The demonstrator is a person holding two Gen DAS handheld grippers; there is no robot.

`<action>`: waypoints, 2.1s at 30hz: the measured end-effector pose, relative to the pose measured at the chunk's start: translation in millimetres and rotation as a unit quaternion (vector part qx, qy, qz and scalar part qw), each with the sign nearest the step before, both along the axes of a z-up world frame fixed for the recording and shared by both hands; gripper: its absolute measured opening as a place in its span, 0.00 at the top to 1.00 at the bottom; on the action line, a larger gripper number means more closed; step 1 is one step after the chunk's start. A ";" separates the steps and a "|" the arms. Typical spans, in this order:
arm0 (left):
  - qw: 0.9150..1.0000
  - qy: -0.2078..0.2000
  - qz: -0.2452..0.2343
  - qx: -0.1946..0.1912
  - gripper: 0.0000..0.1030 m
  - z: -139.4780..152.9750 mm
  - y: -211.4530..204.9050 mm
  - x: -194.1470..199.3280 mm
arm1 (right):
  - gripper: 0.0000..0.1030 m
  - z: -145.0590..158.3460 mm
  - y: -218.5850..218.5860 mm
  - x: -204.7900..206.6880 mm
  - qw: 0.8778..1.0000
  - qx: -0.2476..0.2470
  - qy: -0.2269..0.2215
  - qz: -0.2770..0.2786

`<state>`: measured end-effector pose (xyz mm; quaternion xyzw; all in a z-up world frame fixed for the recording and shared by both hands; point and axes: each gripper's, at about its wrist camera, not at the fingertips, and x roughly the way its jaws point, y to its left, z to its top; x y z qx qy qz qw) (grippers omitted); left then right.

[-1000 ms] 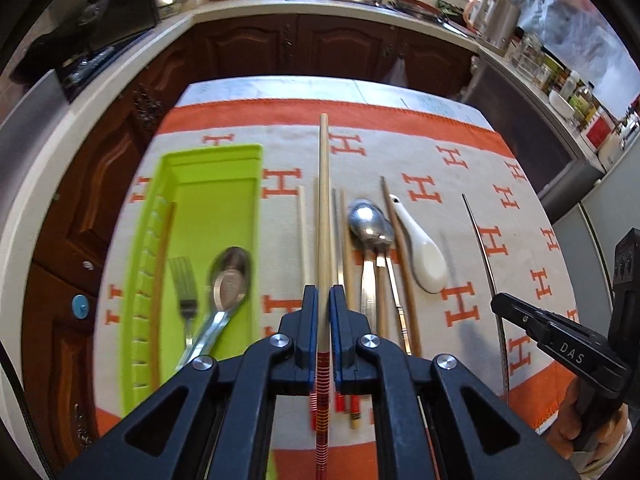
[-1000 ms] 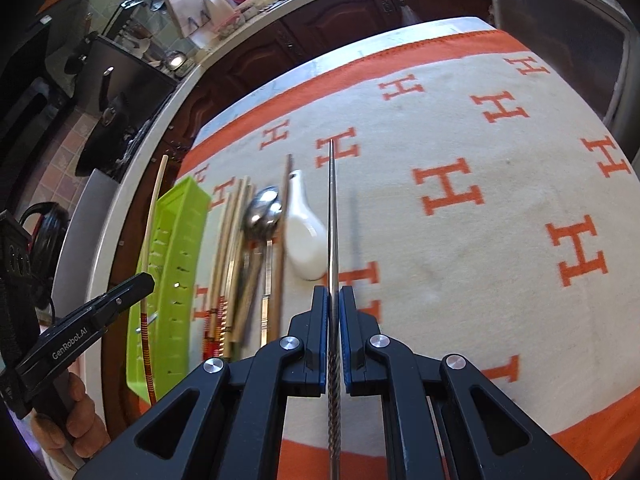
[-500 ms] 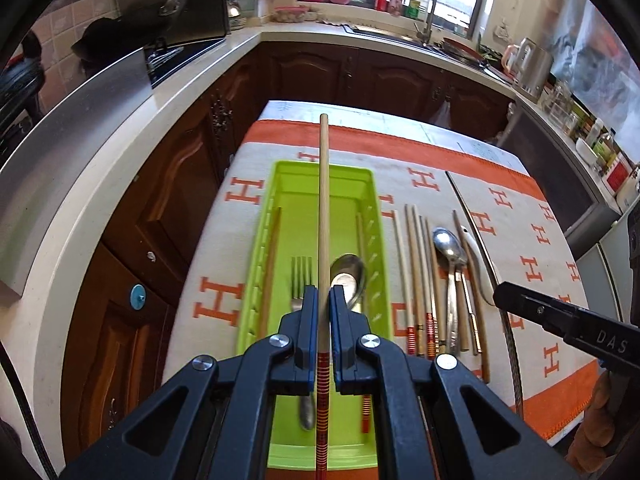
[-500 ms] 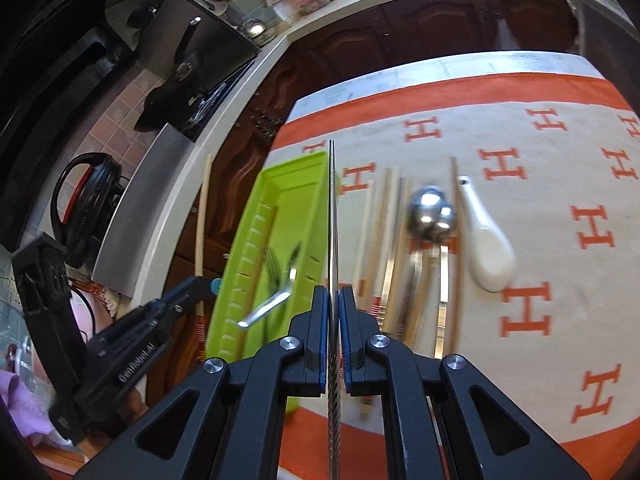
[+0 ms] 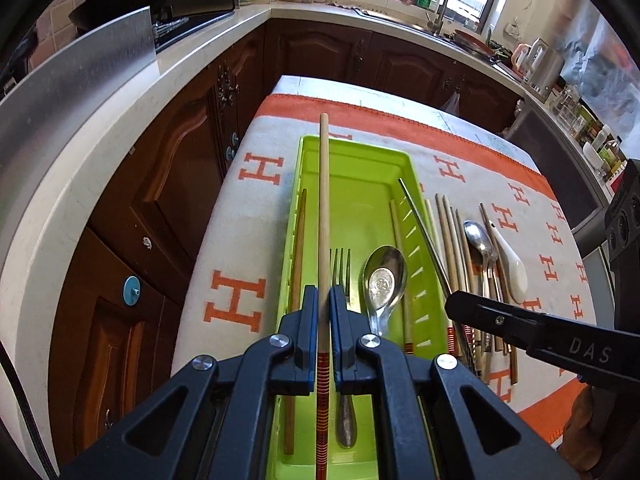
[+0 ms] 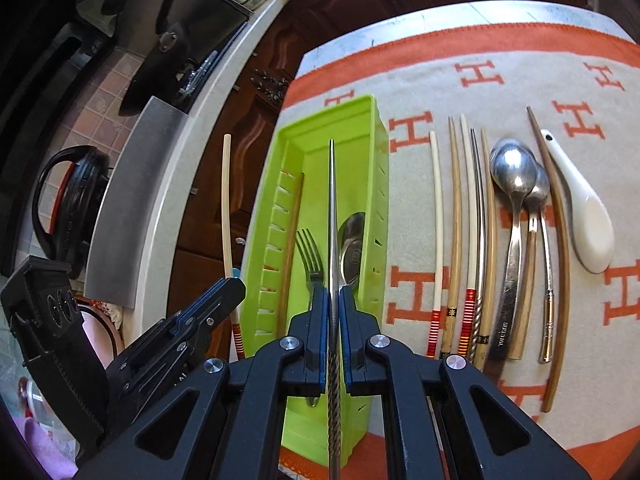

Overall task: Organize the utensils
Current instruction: 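Carry both chopsticks into the green tray and open both tools to release them, then grasp a silver spoon with the left tool while the right tool grasps a wooden chopstick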

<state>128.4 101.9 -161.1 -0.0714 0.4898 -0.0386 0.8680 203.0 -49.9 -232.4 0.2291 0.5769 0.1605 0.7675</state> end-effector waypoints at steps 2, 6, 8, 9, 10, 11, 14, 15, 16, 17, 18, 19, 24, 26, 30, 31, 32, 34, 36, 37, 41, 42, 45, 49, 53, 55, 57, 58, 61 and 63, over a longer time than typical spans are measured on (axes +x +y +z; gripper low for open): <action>1.000 0.005 -0.003 -0.002 0.96 -5.2 1.4 3.0 | 0.94 -5.1 0.6 1.8 1.000 0.001 0.006 -0.002; 1.000 0.013 -0.008 0.002 0.96 -12.7 0.8 6.5 | 0.94 -17.2 -2.5 6.6 1.000 0.003 0.019 -0.011; 1.000 0.014 -0.008 0.007 0.96 -15.1 1.2 6.8 | 0.94 -19.4 -2.9 8.1 1.000 0.003 0.016 -0.014; 1.000 0.014 -0.007 0.010 0.96 -16.0 1.8 6.6 | 0.94 -19.8 -3.0 8.7 1.000 0.002 0.016 -0.014; 1.000 0.013 -0.006 0.012 0.96 -16.1 2.2 6.0 | 0.93 -20.3 -4.8 9.8 1.000 0.001 0.016 -0.014; 1.000 0.013 -0.005 0.014 0.95 -15.9 1.9 5.4 | 0.93 -20.6 -4.8 9.8 1.000 0.001 0.015 -0.014; 1.000 0.013 -0.003 0.014 0.90 -15.1 2.5 3.9 | 0.89 -20.3 -6.2 9.0 1.000 0.004 0.015 -0.013; 1.000 0.013 -0.003 0.014 0.90 -14.7 2.9 3.4 | 0.88 -20.4 -6.9 9.1 1.000 0.004 0.014 -0.014; 1.000 0.013 -0.002 0.014 0.90 -14.0 3.0 2.4 | 0.88 -19.9 -8.2 7.7 1.000 0.005 0.014 -0.015; 1.000 0.012 -0.001 0.015 0.90 -13.2 3.1 1.6 | 0.88 -19.2 -9.5 6.1 1.000 0.006 0.013 -0.014; 1.000 0.012 0.000 0.015 0.90 -12.2 3.4 0.6 | 0.88 -18.3 -10.7 5.1 1.000 0.006 0.012 -0.014; 1.000 0.011 0.001 0.014 0.90 -11.0 3.9 -0.6 | 0.88 -16.8 -11.6 3.3 1.000 0.005 0.010 -0.014; 1.000 0.005 0.001 0.011 0.89 -2.7 2.2 -8.1 | 0.88 -6.5 -20.8 -5.8 1.000 0.001 -0.005 -0.012; 1.000 0.004 0.000 0.009 0.88 0.9 -0.5 -10.6 | 0.88 -1.5 -28.5 -10.0 1.000 -0.001 -0.010 -0.016; 1.000 0.001 -0.005 0.003 0.87 7.8 -8.7 -15.2 | 0.88 8.3 -49.3 -16.0 0.999 -0.007 -0.018 -0.026; 1.000 0.000 -0.007 0.001 0.87 9.7 -12.0 -15.9 | 0.88 11.0 -55.7 -17.7 0.999 -0.008 -0.021 -0.029; 1.000 -0.001 -0.009 -0.001 0.87 11.2 -14.8 -16.8 | 0.88 13.4 -61.3 -19.5 0.999 -0.011 -0.025 -0.032; 1.000 -0.002 -0.014 -0.004 0.87 14.3 -22.3 -18.7 | 0.88 20.0 -73.5 -23.7 0.999 -0.021 -0.034 -0.035; 1.000 -0.003 -0.021 -0.005 0.87 16.9 -30.7 -19.6 | 0.88 27.0 -85.1 -28.4 0.998 -0.031 -0.044 -0.038; 1.000 -0.003 -0.026 -0.005 0.87 17.9 -35.9 -19.8 | 0.88 29.8 -89.0 -30.1 0.997 -0.035 -0.048 -0.038; 0.999 -0.002 -0.043 -0.001 0.87 21.5 -57.6 -20.3 | 0.88 43.9 -110.8 -39.5 0.994 -0.059 -0.074 -0.045; 0.999 -0.001 -0.046 0.000 0.87 22.0 -61.6 -20.1 | 0.88 46.0 -115.6 -40.9 0.994 -0.062 -0.078 -0.046; 0.998 0.003 -0.055 0.001 0.87 23.1 -76.1 -19.1 | 0.88 49.3 -134.9 -45.1 0.993 -0.068 -0.082 -0.053; 0.998 0.009 -0.064 0.012 0.87 23.6 -94.7 -16.6 | 0.88 45.9 -153.7 -47.5 0.993 -0.066 -0.081 -0.064; 0.997 0.016 -0.073 0.024 0.87 22.4 -114.1 -12.3 | 0.88 37.2 -175.6 -49.8 0.992 -0.062 -0.076 -0.076; 0.996 0.020 -0.079 0.028 0.87 21.4 -123.3 -10.0 | 0.88 30.8 -182.9 -50.2 0.993 -0.058 -0.070 -0.080; 0.996 0.024 -0.085 0.031 0.87 19.8 -133.3 -7.5 | 0.88 25.2 -190.5 -50.2 0.993 -0.053 -0.064 -0.081; 0.995 0.026 -0.087 0.032 0.87 18.9 -136.6 -5.9 | 0.88 21.7 -192.0 -50.2 0.993 -0.052 -0.062 -0.081; 0.994 0.036 -0.095 0.036 0.87 14.4 -147.8 -1.8 | 0.88 14.1 -198.6 -49.4 0.994 -0.050 -0.057 -0.081; 0.993 0.045 -0.100 0.036 0.87 9.3 -153.9 1.2 | 0.88 9.0 -203.6 -48.0 0.994 -0.048 -0.053 -0.080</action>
